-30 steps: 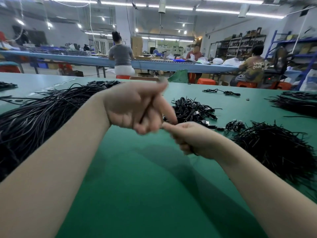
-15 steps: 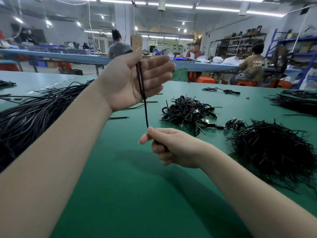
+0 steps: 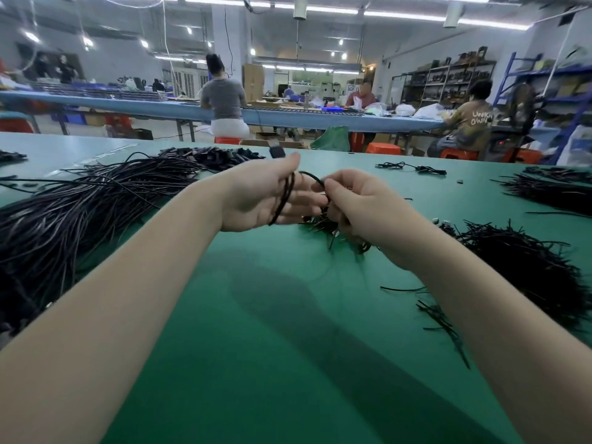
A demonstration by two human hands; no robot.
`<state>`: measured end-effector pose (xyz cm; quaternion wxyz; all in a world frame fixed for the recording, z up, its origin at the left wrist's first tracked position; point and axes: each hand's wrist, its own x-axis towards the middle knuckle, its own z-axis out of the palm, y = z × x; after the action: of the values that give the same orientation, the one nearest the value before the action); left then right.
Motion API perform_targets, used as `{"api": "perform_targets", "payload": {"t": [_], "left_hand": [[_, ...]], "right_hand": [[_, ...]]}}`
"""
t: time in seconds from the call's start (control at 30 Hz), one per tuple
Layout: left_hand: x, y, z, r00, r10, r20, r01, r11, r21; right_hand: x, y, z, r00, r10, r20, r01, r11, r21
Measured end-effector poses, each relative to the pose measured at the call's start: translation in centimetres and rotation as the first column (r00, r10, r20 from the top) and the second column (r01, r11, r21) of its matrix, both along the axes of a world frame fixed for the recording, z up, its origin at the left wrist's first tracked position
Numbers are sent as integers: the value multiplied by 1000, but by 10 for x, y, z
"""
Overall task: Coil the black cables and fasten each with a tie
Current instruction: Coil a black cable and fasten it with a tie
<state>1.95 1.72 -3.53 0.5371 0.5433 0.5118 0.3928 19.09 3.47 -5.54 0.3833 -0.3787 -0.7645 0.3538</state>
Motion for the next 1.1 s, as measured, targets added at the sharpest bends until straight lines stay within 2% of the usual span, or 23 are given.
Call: {"api": "perform_targets", "payload": {"t": [0.07,0.13,0.2,0.27,0.33,0.4,0.47,0.5,0.57,0.6,0.63,0.67,0.73,0.8,0.83,0.93,1.0,1.1], "left_hand": [[-1,3,2,993,114,-3,-113,988,104],[1,2,7,985,119,124,-141,972,190],[1,-3,15,949,31,313,-119,956,269],[-3,-8,23,877,-106,468,-51,949,310],[-9,-14,27,846,-219,486,56,943,327],[-14,-20,28,864,-327,383,224,930,290],[-16,-23,24,869,-441,226,409,896,174],[-15,-22,19,879,-468,92,462,883,81],[-6,-14,6,855,-469,-219,450,883,-134],[0,-10,-1,843,-440,-308,395,897,-201],[5,-5,-8,865,-383,-324,327,920,-215],[10,0,-14,919,-293,-265,250,950,-185],[13,7,-19,995,-98,14,99,991,-87],[10,12,-17,951,5,309,0,1000,-16],[8,12,-14,917,15,399,-22,1000,11],[7,7,-11,877,-55,478,3,994,110],[11,5,-11,866,-73,495,-4,988,153],[19,5,-13,855,-32,517,-47,989,138]], "right_hand": [[-5,-2,-6,993,93,-71,-97,993,-68],[-8,-2,-17,965,209,-157,-237,955,-180],[-8,-1,-31,926,324,-193,-371,871,-322],[-5,1,-46,906,404,-129,-417,791,-447],[0,5,-55,916,395,-68,-374,782,-498],[6,11,-53,960,280,-16,-255,846,-468],[13,15,-43,988,107,111,-67,945,-319],[16,17,-36,986,18,164,18,976,-216],[22,18,-21,977,-132,164,137,991,-15],[22,17,-13,977,-165,133,158,985,64],[21,14,-6,978,-175,117,159,979,129],[19,10,1,979,-167,120,145,974,176],[11,3,8,991,-90,102,72,983,166],[2,-3,5,999,37,23,-38,997,60],[-2,-4,1,997,81,-8,-81,997,16],[-10,-1,-19,987,144,-65,-150,983,-105],[-11,3,-32,988,121,-95,-139,968,-208],[-4,10,-50,990,67,-121,-104,938,-330]]}}
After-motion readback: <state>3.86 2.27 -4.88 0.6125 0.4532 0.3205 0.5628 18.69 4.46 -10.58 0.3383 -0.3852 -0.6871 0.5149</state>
